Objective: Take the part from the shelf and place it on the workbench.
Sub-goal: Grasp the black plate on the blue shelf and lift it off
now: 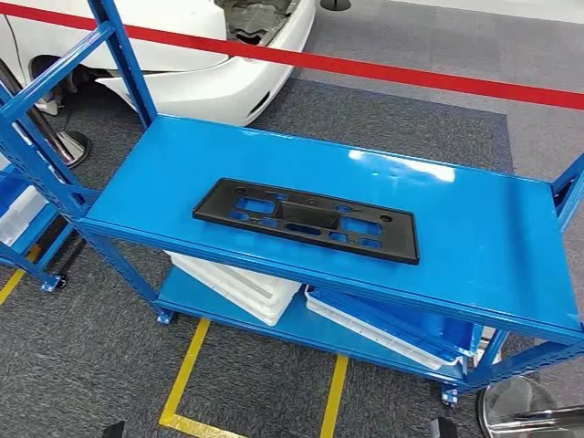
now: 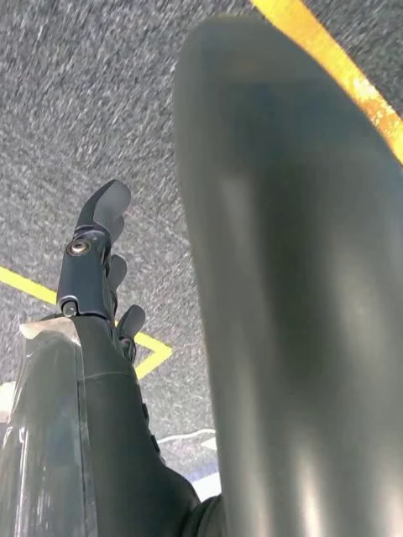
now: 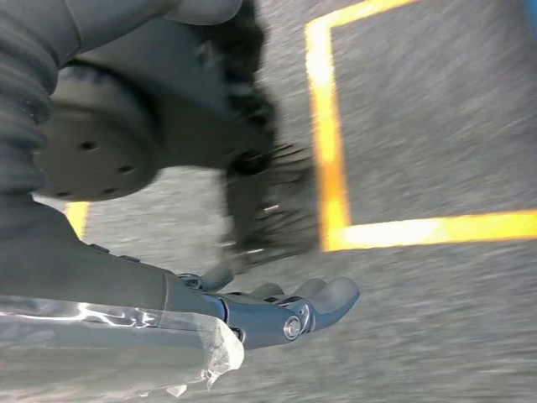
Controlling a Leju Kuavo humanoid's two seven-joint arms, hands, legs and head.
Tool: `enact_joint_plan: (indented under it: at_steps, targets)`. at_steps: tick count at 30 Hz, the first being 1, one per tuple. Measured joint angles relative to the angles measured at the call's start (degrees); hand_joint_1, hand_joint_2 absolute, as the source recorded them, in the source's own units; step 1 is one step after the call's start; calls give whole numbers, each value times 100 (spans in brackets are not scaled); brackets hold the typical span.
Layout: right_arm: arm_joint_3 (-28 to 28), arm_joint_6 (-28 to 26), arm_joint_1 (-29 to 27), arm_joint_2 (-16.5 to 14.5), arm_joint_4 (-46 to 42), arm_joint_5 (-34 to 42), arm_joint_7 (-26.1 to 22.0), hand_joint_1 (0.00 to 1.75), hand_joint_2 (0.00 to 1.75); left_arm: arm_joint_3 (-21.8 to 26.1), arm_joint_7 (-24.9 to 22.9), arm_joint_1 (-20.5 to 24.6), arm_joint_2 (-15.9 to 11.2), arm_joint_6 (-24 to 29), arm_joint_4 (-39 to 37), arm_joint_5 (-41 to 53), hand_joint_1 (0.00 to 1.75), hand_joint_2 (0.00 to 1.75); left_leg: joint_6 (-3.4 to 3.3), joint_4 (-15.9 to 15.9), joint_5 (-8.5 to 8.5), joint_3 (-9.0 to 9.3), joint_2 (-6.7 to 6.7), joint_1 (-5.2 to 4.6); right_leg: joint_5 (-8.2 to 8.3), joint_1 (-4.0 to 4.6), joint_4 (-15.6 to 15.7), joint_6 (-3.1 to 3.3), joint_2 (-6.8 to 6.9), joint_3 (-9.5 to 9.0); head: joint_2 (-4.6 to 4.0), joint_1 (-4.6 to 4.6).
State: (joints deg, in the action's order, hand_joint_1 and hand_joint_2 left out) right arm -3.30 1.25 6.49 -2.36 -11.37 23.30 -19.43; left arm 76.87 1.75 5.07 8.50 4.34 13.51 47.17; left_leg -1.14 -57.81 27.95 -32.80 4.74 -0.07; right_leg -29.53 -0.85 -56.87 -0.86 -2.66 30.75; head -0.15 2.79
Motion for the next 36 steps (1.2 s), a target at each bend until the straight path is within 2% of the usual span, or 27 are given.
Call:
enact_joint_plan:
  at_steps: [2,6,11,14,17,22,28,31,36]
  targets:
    - [-1,177,62,8,-22,-64,-286,0,175,0,-14,0,0,20,0,1,0,0,0,0,0,0,0,0,2,0,0,-1,-1,-1,1,0]
    - [-38,759,427,14,-170,-411,-1162,0,175,0,-32,-1,0,64,0,14,0,0,0,-1,-3,6,-2,0,5,0,-1,-4,-3,-1,0,-1]
    - [-79,1042,680,-23,-322,-606,-1425,0,175,2,-24,-9,-1,65,0,60,0,0,-1,-2,-4,0,1,1,5,0,-2,-4,4,0,0,-1]
    - [-190,1831,712,-122,-653,-901,-1823,0,175,2,10,-11,-5,58,-2,79,0,0,0,-1,-5,-14,-5,3,7,1,-7,-3,-7,12,1,-1]
    - [-409,2824,821,-425,-1234,-1202,-2047,0,175,0,62,5,-10,29,-3,140,0,0,1,-1,-5,-10,-10,8,7,3,-7,-1,-10,19,1,0]
    - [-895,3815,845,-953,-1894,-1187,-2044,0,175,-15,88,12,-19,10,-10,209,0,0,2,0,-6,-9,-6,16,6,11,-8,-1,-5,18,0,1]
    - [-1344,4541,711,-1221,-2239,-416,-1624,0,175,-24,104,11,-39,61,-11,273,0,0,2,0,-6,-12,-7,10,6,6,-7,-1,-5,17,1,-1]
    - [-1489,4446,668,-1256,-2258,-23,-1348,0,175,-24,150,13,-51,64,-11,267,0,0,2,0,-5,-11,-7,5,6,2,-5,-1,-4,17,0,-1]
    - [-1536,3887,661,-1252,-1932,445,-908,0,175,-24,270,14,-73,64,-13,260,0,0,2,-1,-5,-11,-7,3,6,0,-4,-1,-4,18,0,-1]
